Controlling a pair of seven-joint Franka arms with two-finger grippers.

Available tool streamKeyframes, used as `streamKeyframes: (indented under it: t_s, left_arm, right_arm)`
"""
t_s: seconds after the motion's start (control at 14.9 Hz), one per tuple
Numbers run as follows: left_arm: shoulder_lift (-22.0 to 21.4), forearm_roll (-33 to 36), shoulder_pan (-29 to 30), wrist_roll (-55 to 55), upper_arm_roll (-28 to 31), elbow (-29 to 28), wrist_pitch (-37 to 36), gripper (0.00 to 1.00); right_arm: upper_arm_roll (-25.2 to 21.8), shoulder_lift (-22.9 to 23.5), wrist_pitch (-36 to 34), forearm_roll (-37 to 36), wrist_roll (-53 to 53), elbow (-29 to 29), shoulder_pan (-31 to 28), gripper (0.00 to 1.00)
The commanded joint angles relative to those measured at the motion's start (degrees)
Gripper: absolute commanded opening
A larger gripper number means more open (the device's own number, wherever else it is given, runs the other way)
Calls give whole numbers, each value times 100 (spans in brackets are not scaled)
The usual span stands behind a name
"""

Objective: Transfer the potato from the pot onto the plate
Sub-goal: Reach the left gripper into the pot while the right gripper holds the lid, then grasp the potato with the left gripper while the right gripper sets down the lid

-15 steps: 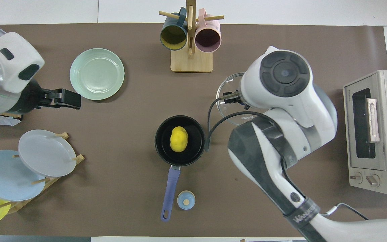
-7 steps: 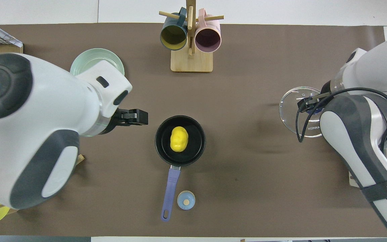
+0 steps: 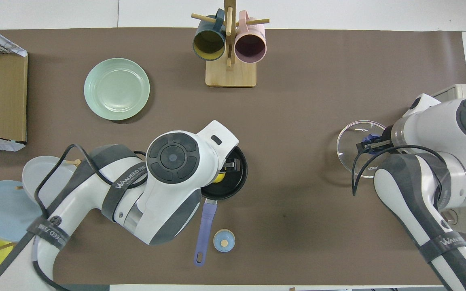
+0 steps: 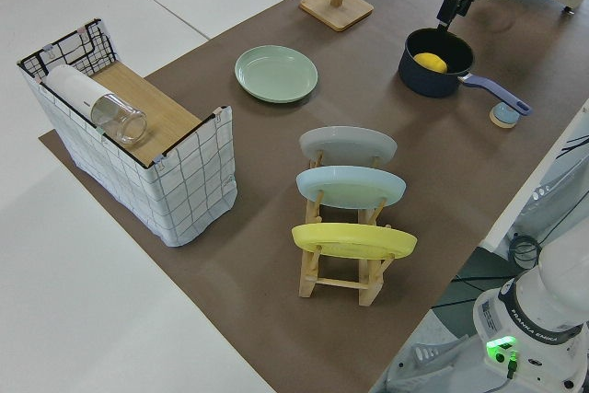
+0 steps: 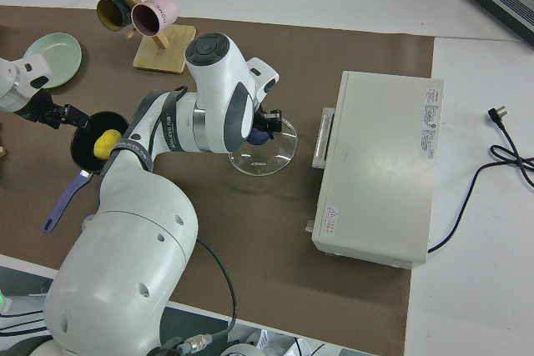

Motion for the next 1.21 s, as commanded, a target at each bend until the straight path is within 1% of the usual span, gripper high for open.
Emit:
streamKeyframes:
  t_s: [0.0,0.13,0.27,0.4,0.54,0.61,0.74,1.01,1.08,1.14]
  left_arm:
    - [50,-62,-140,-165,106,-244,435,100]
    - [190,-62,-149,-209,115,-332,593,100]
    - [226,-53,-158,-349,115,-490,795,100]
    - [331,-36,-167,-376,115,-543,884,100]
    - [471,8,-167,-455,115,-543,980,100]
    - [516,17,-167,-464,115,-543,1042,100]
    - [534,17,-167,-552,115,-543,1051,100]
    - [621,87,-219,-754,132,-543,1078,100]
    - [674,209,-237,-868,132,-543,1078,100]
    - [700,297,-237,-999,124,-543,1086,100]
  right_arm:
    - [54,-56,570,395,-240,-299,-57,37]
    - [54,163,940,387,-249,-290,-56,37]
    - [54,199,1091,396,-267,-299,-39,37]
    - [45,208,1257,396,-249,-299,119,37]
    - [54,339,1285,396,-302,-308,6,37]
    - [54,314,1198,396,-293,-299,66,37]
    - [54,340,1345,396,-258,-404,110,37]
    - [45,402,1372,396,-293,-527,93,38]
    - [45,393,1390,396,-293,-562,102,40]
    - [45,393,1390,396,-293,-563,102,54]
